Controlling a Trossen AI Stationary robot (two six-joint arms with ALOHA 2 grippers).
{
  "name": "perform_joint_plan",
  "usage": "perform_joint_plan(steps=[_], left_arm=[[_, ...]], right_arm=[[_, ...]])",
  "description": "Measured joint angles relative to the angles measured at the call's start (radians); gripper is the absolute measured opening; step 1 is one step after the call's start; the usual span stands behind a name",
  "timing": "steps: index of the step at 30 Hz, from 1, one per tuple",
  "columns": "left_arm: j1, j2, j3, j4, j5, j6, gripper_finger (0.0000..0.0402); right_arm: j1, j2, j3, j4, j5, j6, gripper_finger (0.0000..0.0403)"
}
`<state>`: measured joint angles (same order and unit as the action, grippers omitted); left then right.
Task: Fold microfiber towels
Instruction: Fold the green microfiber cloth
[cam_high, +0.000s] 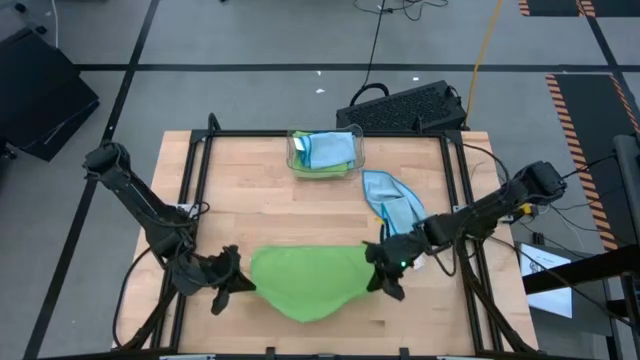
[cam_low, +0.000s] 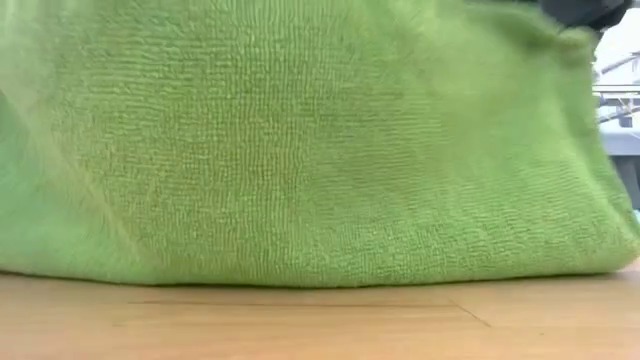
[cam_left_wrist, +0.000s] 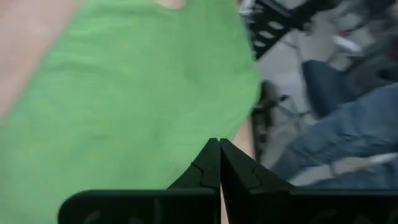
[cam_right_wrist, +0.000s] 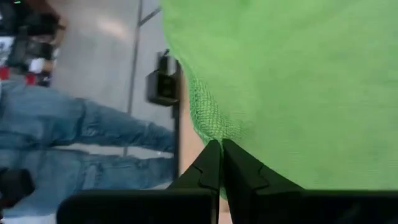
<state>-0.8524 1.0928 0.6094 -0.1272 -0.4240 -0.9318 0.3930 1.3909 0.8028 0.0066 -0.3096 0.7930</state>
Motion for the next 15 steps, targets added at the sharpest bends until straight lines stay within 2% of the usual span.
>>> perform_joint_plan(steps=[5, 11, 15], left_arm=[[0.034, 0.0, 0.0, -0.144, -0.098, -0.041, 0.0], [0.111, 0.001, 0.0, -0.29, -0.108, -0.069, 0.0], [0.166, 0.001, -0.001, -0.318, -0.109, -0.058, 0.0001]], right_arm=[[-0.066, 0.0, 0.0, -0.099, 0.042, -0.05, 0.0003], [-0.131, 0.0, 0.0, -0.219, 0.15, -0.075, 0.0003], [-0.162, 0.012, 0.0, -0.238, 0.214, -0.119, 0.0003]])
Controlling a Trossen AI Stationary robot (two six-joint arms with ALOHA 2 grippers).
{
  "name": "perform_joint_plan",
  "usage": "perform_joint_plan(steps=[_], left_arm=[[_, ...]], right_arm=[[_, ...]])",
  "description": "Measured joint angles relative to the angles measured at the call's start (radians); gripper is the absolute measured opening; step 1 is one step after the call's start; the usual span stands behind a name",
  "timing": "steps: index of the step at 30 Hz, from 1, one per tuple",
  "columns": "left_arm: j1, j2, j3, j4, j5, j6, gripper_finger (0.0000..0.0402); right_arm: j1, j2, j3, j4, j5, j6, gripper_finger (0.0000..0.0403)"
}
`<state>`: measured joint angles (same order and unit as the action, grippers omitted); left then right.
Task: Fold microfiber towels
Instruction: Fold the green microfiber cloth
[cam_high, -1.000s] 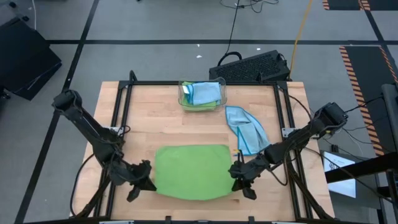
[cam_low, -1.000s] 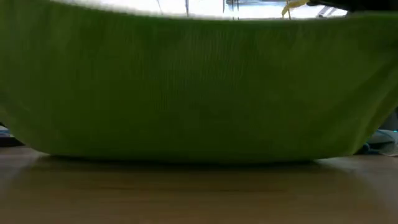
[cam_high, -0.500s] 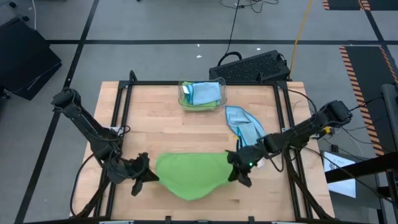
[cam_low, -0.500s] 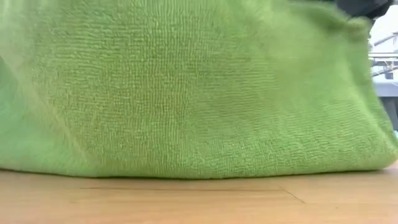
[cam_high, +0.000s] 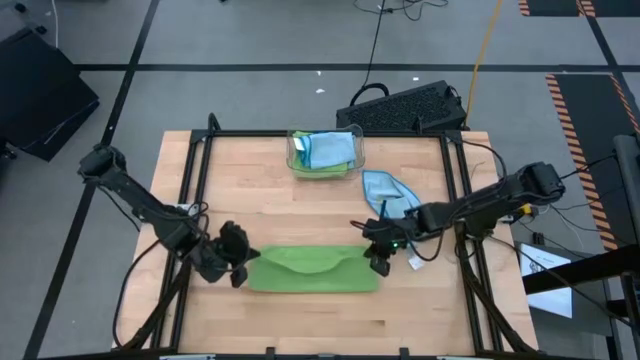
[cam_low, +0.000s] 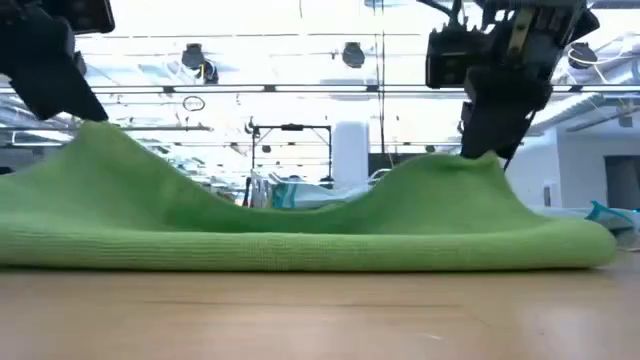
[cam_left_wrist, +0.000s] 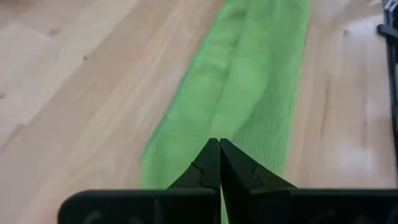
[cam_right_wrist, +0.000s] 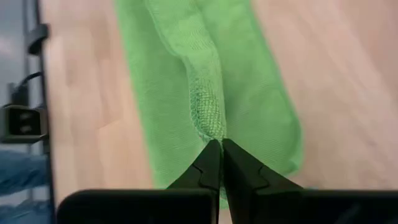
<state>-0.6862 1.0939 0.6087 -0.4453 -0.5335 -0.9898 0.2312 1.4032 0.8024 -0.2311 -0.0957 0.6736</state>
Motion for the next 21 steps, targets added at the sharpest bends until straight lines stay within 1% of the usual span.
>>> perform_joint_plan(steps=[3, 6, 9, 12, 14, 16, 21], left_arm=[[0.028, 0.0, -0.025, 0.009, 0.01, 0.011, 0.0001], [0.039, 0.001, -0.039, 0.004, 0.042, -0.022, 0.0001], [0.02, -0.009, -0.038, 0.077, 0.109, -0.038, 0.0001], [-0.014, -0.011, -0.038, 0.247, 0.209, -0.003, 0.0001], [-0.045, -0.011, -0.038, 0.341, 0.25, 0.013, 0.0001], [-0.071, -0.011, -0.037, 0.4, 0.273, 0.012, 0.0001], [-0.117, -0.011, -0.037, 0.479, 0.273, -0.043, 0.0001]], right_arm=[[-0.02, 0.029, 0.0, 0.0, 0.015, -0.008, 0.0003], [-0.024, 0.06, -0.002, -0.019, -0.028, 0.02, 0.0002], [-0.003, 0.054, -0.001, -0.004, -0.124, 0.054, 0.0002], [0.035, 0.026, -0.001, -0.004, -0.238, 0.053, 0.0002], [0.061, 0.009, 0.0, 0.004, -0.304, 0.043, 0.0002], [0.086, -0.002, 0.0, -0.009, -0.352, 0.026, 0.0002], [0.121, -0.023, -0.001, 0.002, -0.494, 0.024, 0.0002]])
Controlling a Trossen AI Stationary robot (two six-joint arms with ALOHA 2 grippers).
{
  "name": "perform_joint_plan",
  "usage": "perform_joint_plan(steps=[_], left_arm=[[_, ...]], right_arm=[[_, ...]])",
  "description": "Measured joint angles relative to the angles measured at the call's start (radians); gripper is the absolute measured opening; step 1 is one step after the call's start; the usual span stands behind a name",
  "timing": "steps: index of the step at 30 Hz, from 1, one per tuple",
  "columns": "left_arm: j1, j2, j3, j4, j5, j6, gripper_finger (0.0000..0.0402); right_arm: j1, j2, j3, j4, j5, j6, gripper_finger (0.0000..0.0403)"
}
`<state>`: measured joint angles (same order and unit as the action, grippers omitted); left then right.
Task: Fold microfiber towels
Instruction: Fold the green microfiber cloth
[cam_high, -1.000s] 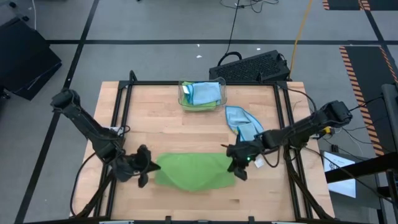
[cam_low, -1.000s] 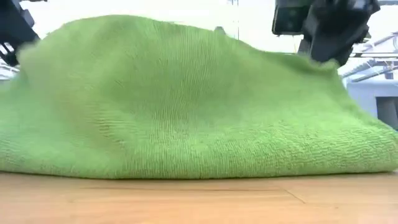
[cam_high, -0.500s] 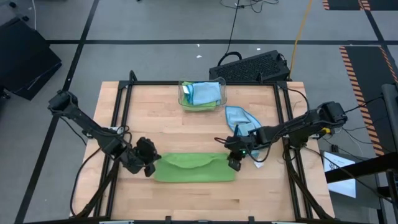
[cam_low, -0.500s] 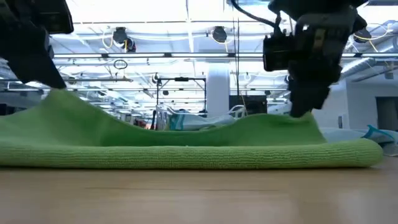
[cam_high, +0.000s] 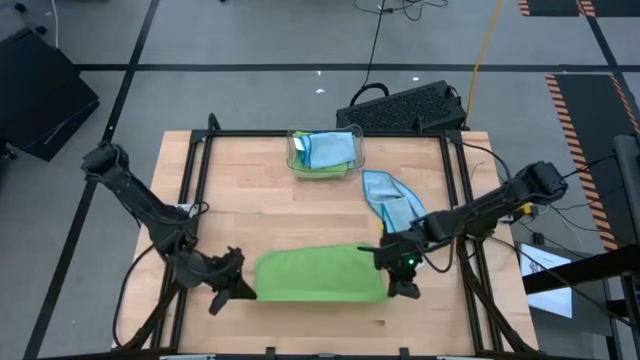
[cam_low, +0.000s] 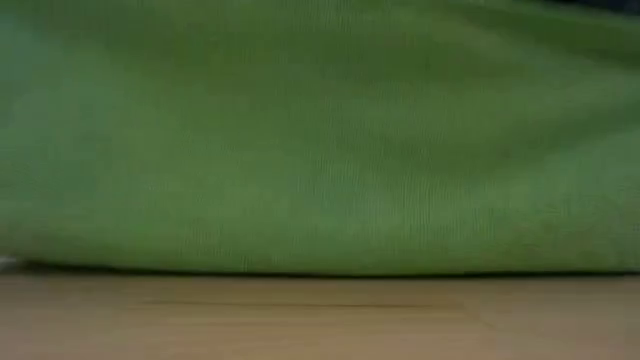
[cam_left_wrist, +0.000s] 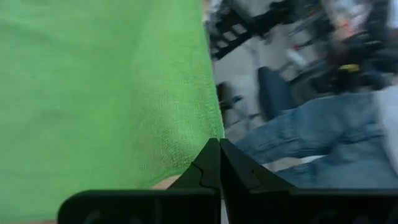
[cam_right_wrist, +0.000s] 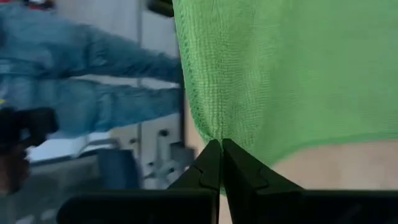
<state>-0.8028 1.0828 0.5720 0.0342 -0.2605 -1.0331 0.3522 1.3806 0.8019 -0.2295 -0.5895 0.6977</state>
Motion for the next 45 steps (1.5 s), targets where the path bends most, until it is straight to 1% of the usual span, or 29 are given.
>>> perform_joint_plan(steps=[2, 5, 8, 10, 13, 16, 21, 24, 28, 31, 35, 39, 45], left_arm=[[-0.012, 0.0, 0.0, 0.045, -0.002, 0.003, 0.0001], [-0.017, 0.0, 0.0, 0.047, -0.016, 0.023, 0.0001], [-0.016, 0.003, 0.0, 0.016, -0.023, 0.054, 0.0001], [-0.016, 0.013, 0.0, -0.036, -0.025, 0.055, 0.0001], [-0.016, 0.028, 0.0, -0.131, -0.026, 0.019, 0.0001], [-0.016, 0.045, 0.0, -0.203, -0.049, -0.001, 0.0001], [-0.015, 0.083, 0.0, -0.234, -0.134, 0.004, 0.0001], [-0.006, 0.117, 0.0, -0.24, -0.149, -0.009, 0.0001], [0.01, 0.176, 0.0, -0.239, -0.151, -0.046, 0.0001], [0.018, 0.204, 0.0, -0.239, -0.151, -0.083, 0.0001], [0.018, 0.207, 0.0, -0.239, -0.184, -0.104, 0.0001], [0.018, 0.206, 0.0, -0.246, -0.231, -0.106, 0.0002], [0.037, 0.207, 0.0, -0.304, -0.27, -0.135, 0.0002]], right_arm=[[0.01, -0.01, 0.0, 0.012, -0.009, 0.016, 0.0002], [0.017, -0.017, 0.0, 0.036, 0.042, 0.022, 0.0002], [0.017, -0.013, 0.0, 0.027, 0.123, 0.026, 0.0002], [0.011, -0.008, 0.0, 0.029, 0.167, 0.042, 0.0002], [0.008, -0.007, 0.0, 0.016, 0.233, 0.062, 0.0002], [0.007, -0.007, 0.0, -0.013, 0.328, 0.052, 0.0002], [-0.006, 0.0, 0.0, -0.108, 0.481, 0.019, 0.0002], [-0.031, 0.007, 0.0, -0.126, 0.536, -0.013, 0.0002], [-0.076, 0.039, 0.0, -0.111, 0.549, -0.069, 0.0002], [-0.104, 0.067, 0.0, -0.112, 0.516, -0.08, 0.0002], [-0.114, 0.08, 0.0, -0.112, 0.512, -0.066, 0.0002], [-0.127, 0.079, 0.0, -0.094, 0.539, -0.088, 0.0002], [-0.152, 0.079, 0.0, -0.089, 0.537, -0.11, 0.0002]])
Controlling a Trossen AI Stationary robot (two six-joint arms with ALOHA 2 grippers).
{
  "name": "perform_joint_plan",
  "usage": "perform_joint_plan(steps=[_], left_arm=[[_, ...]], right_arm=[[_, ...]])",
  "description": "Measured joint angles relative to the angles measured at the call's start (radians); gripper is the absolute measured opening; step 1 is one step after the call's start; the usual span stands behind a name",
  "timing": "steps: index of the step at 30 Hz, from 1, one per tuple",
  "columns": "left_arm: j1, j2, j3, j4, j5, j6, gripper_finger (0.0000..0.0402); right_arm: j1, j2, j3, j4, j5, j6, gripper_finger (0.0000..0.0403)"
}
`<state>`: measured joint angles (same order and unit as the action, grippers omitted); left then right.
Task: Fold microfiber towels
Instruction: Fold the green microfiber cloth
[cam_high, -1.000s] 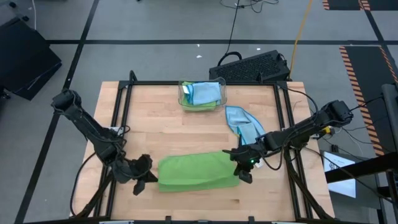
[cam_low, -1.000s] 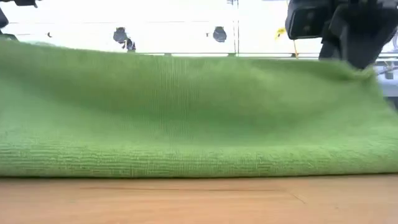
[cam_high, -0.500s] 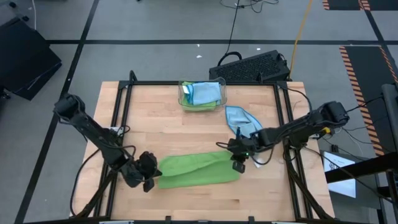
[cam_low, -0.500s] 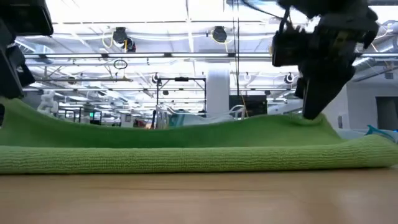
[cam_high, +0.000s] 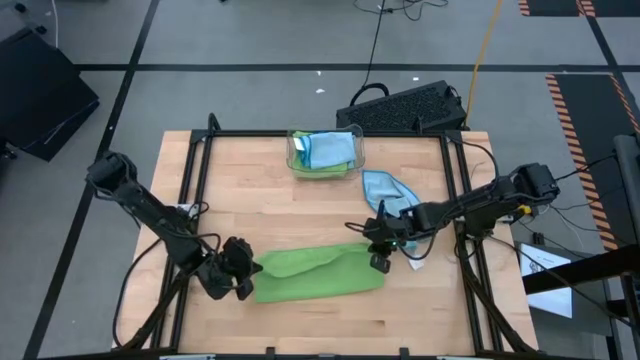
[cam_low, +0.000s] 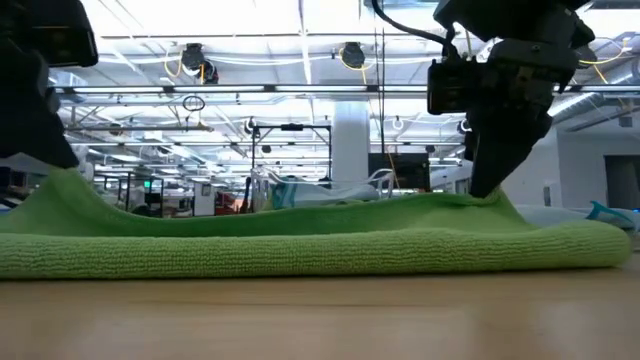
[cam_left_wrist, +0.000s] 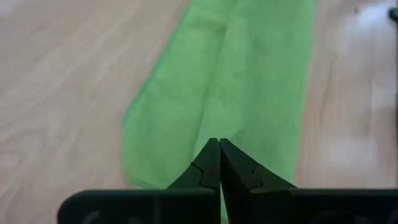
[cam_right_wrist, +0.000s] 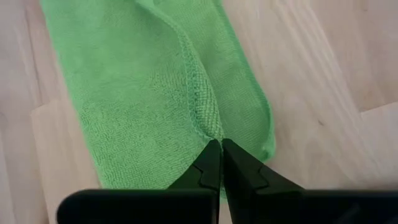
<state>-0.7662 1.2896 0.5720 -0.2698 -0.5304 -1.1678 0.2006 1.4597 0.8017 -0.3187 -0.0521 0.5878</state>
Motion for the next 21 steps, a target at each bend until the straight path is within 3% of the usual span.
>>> perform_joint_plan(steps=[8, 14, 17, 21], left_arm=[[0.042, 0.0, 0.0, 0.0, -0.006, 0.012, 0.0005], [0.051, 0.0, 0.0, -0.017, -0.002, -0.009, 0.0039], [0.05, 0.0, 0.0, -0.105, 0.017, -0.131, 0.0068], [0.051, 0.0, 0.0, -0.212, 0.012, -0.298, 0.0103]], right_arm=[[-0.012, 0.0, 0.0, 0.001, 0.004, -0.012, 0.0015], [-0.014, 0.0, 0.0, -0.012, 0.063, 0.043, 0.0116], [-0.031, 0.0, 0.0, -0.055, 0.114, 0.116, 0.0172], [-0.046, -0.007, 0.0, -0.042, 0.084, 0.169, 0.0224]])
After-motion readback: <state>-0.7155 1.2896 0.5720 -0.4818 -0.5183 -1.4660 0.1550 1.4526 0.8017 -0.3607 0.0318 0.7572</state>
